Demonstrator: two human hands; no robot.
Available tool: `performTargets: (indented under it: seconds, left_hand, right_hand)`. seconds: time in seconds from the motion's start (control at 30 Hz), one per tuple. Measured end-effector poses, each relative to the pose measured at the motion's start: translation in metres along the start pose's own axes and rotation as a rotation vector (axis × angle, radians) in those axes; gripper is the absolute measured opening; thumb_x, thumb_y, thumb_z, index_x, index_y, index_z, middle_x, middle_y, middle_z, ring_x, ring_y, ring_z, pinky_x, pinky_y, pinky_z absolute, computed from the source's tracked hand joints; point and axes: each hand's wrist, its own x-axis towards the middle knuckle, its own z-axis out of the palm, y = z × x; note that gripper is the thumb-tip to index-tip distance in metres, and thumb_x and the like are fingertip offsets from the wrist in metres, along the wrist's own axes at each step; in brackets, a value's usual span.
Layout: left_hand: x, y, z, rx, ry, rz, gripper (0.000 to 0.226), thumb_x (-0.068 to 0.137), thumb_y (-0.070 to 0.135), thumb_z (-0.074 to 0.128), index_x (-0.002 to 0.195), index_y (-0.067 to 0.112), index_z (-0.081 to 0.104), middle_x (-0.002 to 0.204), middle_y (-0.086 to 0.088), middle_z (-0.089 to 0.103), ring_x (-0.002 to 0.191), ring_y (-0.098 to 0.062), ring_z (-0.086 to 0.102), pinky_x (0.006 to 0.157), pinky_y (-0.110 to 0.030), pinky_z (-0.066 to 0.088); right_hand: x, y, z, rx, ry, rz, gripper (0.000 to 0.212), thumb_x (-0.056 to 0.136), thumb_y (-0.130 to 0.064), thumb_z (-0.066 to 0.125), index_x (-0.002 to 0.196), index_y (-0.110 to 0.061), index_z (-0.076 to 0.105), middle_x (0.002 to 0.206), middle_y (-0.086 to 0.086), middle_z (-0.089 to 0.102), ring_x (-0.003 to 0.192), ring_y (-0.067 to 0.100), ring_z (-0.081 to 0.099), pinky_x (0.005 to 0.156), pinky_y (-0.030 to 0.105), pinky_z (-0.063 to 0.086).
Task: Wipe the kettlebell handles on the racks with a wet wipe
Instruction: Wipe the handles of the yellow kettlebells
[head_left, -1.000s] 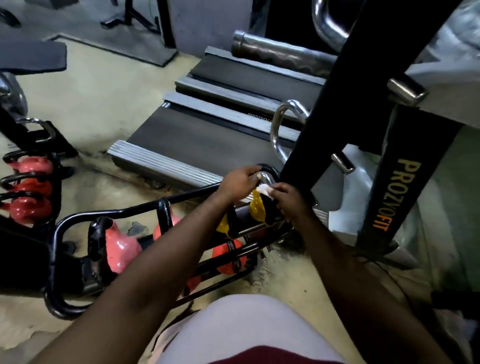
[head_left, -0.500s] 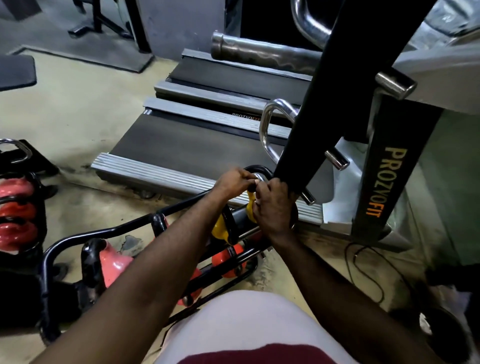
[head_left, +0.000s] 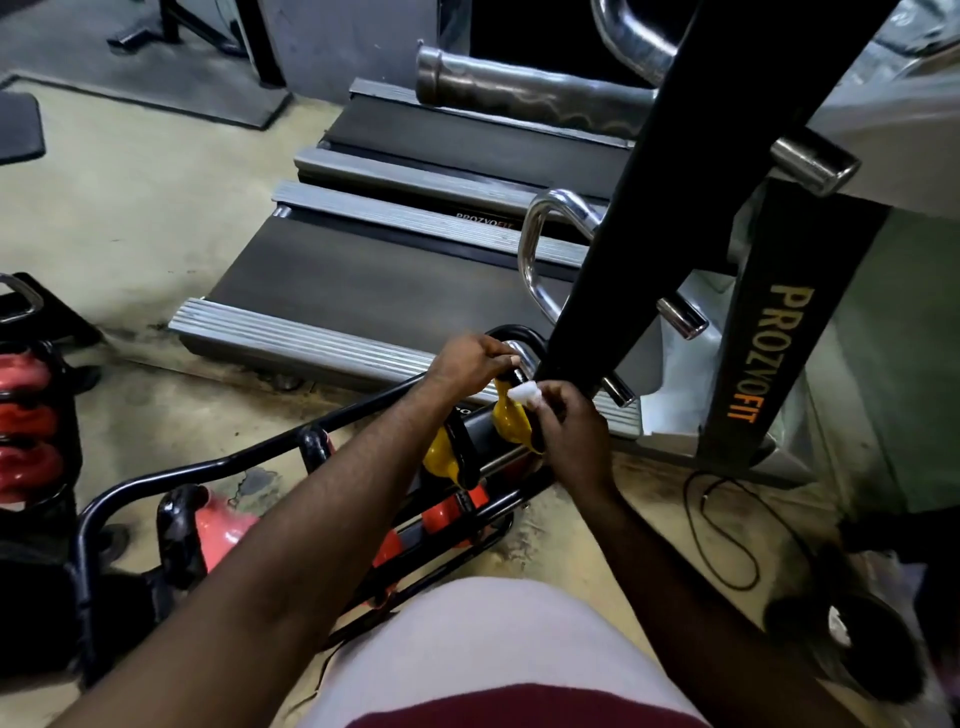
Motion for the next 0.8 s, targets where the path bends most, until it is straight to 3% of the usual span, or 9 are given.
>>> performTargets:
  seconds: [0.07,0.13,0.23,0.3,0.47,0.57,0.73,0.8]
  left_hand:
    - [0.001,0.001,-0.002,-0.005,-0.004,0.005,0.025,0.093,0.034,0.065,0.109,0.02,0.076,0.101,0.002,0.075,0.093,-0.009,0.069,0.079,-0.021,0.051]
    - [0.001,0.0,-0.004,0.014,0.011,-0.007,0.025,0.092,0.035,0.065,0.108,0.019,0.076,0.101,0.001,0.076,0.094,-0.012,0.069,0.084,-0.025,0.054]
    - [0.001,-0.003,0.001,0.054,0.016,-0.019,0.027,0.091,0.041,0.065,0.107,0.022,0.076,0.102,0.0,0.076,0.096,-0.017,0.07,0.088,-0.035,0.055]
    - [-0.001,-0.001,0.004,0.078,0.024,-0.006,0.028,0.091,0.042,0.064,0.108,0.023,0.076,0.106,0.0,0.075,0.099,-0.018,0.069,0.088,-0.036,0.055]
    - [-0.001,0.005,0.002,0.146,0.049,-0.002,0.03,0.093,0.047,0.059,0.104,0.024,0.075,0.102,-0.001,0.075,0.094,-0.021,0.068,0.085,-0.038,0.056]
    - [-0.003,0.004,0.001,0.174,0.091,-0.02,0.031,0.094,0.048,0.056,0.106,0.026,0.074,0.102,-0.001,0.075,0.095,-0.023,0.068,0.084,-0.037,0.056]
    - [-0.008,0.003,0.002,0.194,0.078,-0.036,0.032,0.094,0.051,0.055,0.109,0.03,0.073,0.099,0.001,0.074,0.092,-0.021,0.067,0.075,-0.03,0.051]
    - [-0.01,0.004,0.002,0.196,0.067,-0.032,0.033,0.094,0.052,0.054,0.11,0.03,0.073,0.1,0.001,0.074,0.093,-0.022,0.068,0.077,-0.031,0.053]
  right_hand:
    - [0.029,-0.01,0.001,0.052,-0.163,0.135,0.015,0.096,-0.032,0.06,0.102,-0.022,0.069,0.095,-0.004,0.071,0.086,0.013,0.063,0.072,0.028,0.047]
    - [0.055,-0.023,0.0,0.14,-0.315,0.296,0.018,0.097,-0.027,0.056,0.084,-0.019,0.064,0.073,-0.002,0.061,0.066,0.014,0.055,0.058,0.027,0.042]
    - [0.06,-0.03,-0.012,0.128,-0.367,0.509,0.03,0.095,-0.015,0.052,0.065,-0.014,0.052,0.04,-0.004,0.043,0.039,0.011,0.04,0.04,0.016,0.028]
    - [0.047,-0.023,-0.022,0.084,-0.391,0.507,0.036,0.096,-0.013,0.05,0.06,-0.014,0.047,0.032,-0.006,0.037,0.024,0.005,0.032,0.031,0.013,0.021]
    - [0.032,0.001,-0.028,0.253,-0.343,0.394,0.018,0.097,-0.014,0.052,0.09,-0.016,0.068,0.059,-0.004,0.055,0.035,-0.001,0.043,0.033,0.014,0.026]
    - [0.046,-0.005,-0.012,0.225,-0.318,0.296,0.017,0.096,-0.019,0.059,0.106,-0.013,0.071,0.078,0.003,0.066,0.055,0.009,0.054,0.038,0.016,0.035]
    - [0.025,0.001,-0.013,0.142,-0.254,0.226,0.017,0.089,-0.035,0.064,0.099,-0.023,0.073,0.084,-0.001,0.069,0.071,0.013,0.06,0.057,0.024,0.043]
    - [0.0,0.016,-0.021,0.174,-0.238,0.23,0.008,0.091,-0.027,0.067,0.098,-0.026,0.071,0.088,-0.004,0.069,0.076,0.009,0.062,0.062,0.024,0.045]
